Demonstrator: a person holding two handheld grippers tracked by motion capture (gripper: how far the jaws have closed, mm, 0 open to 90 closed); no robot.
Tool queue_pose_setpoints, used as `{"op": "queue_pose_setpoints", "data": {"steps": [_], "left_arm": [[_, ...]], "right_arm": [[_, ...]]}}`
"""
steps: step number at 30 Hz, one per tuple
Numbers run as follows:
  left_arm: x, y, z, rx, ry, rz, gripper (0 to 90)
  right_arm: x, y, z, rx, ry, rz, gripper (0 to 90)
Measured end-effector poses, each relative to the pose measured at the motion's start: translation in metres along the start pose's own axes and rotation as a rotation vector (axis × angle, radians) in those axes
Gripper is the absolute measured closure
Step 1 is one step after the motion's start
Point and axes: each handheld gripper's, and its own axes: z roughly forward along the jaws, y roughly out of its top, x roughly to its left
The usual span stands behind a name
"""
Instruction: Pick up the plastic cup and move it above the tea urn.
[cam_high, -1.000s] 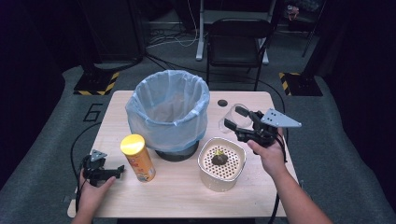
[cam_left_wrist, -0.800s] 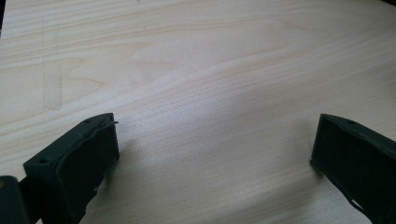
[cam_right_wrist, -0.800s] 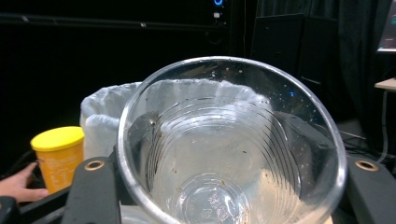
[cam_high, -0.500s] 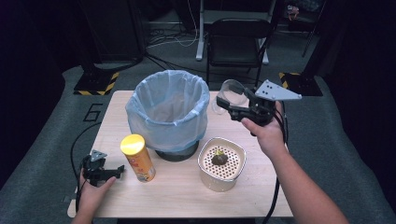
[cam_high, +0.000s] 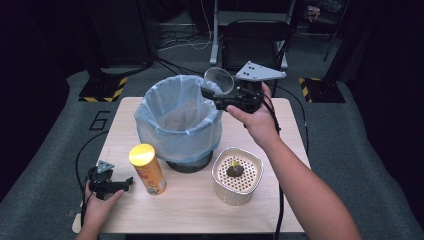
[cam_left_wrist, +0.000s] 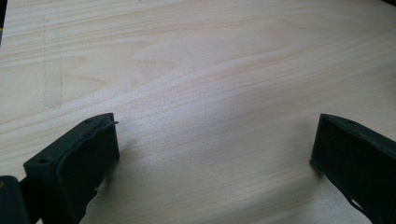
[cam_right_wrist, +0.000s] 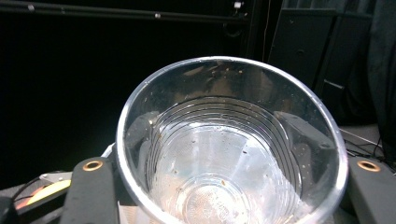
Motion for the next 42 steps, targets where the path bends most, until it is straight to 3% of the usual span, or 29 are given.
{"op": "queue_pose_setpoints", "data": {"steps": [7, 19, 28, 33, 36, 42], "left_arm": [[0.0, 0.0, 0.0, 0.0, -0.006, -0.006, 0.5], [0.0, 0.0, 0.0, 0.003, -0.002, 0.0, 0.5], [-0.001, 0.0, 0.0, 0.003, 0.007, 0.002, 0.0], [-0.001, 0.001, 0.0, 0.009, -0.009, 0.019, 0.0], [-0.001, 0.0, 0.0, 0.005, -0.006, 0.023, 0.1], [-0.004, 0.0, -0.001, 0.014, -0.017, 0.023, 0.1]], "right_arm": [[0.003, -0.005, 0.035, 0.037, 0.015, 0.002, 33.2], [0.007, -0.013, 0.074, 0.132, 0.015, 0.017, 31.4], [0.013, -0.015, 0.09, 0.2, 0.03, 0.021, 29.4], [0.017, -0.019, 0.099, 0.251, 0.037, 0.027, 18.3], [0.02, -0.021, 0.103, 0.259, 0.051, 0.01, 13.9], [0.022, -0.02, 0.1, 0.243, 0.052, 0.003, 13.8]]}}
